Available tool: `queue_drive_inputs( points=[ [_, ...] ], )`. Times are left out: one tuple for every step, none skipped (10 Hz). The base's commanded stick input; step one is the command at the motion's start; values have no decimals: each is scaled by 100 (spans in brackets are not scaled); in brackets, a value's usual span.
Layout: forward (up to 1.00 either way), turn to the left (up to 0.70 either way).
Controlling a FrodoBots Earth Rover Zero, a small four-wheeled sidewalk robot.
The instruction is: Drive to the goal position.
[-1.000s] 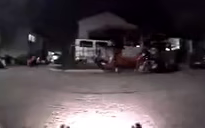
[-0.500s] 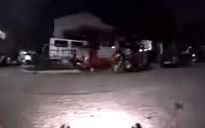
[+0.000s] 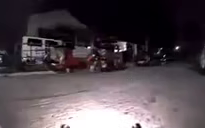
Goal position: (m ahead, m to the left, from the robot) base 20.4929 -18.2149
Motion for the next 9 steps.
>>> queue_drive_inputs(
  points=[
    [0, -85],
    [0, -85],
    [0, -85],
    [0, -85],
    [0, -85],
    [13, -72],
    [85, 0],
    [85, 0],
    [85, 0]
  ],
)
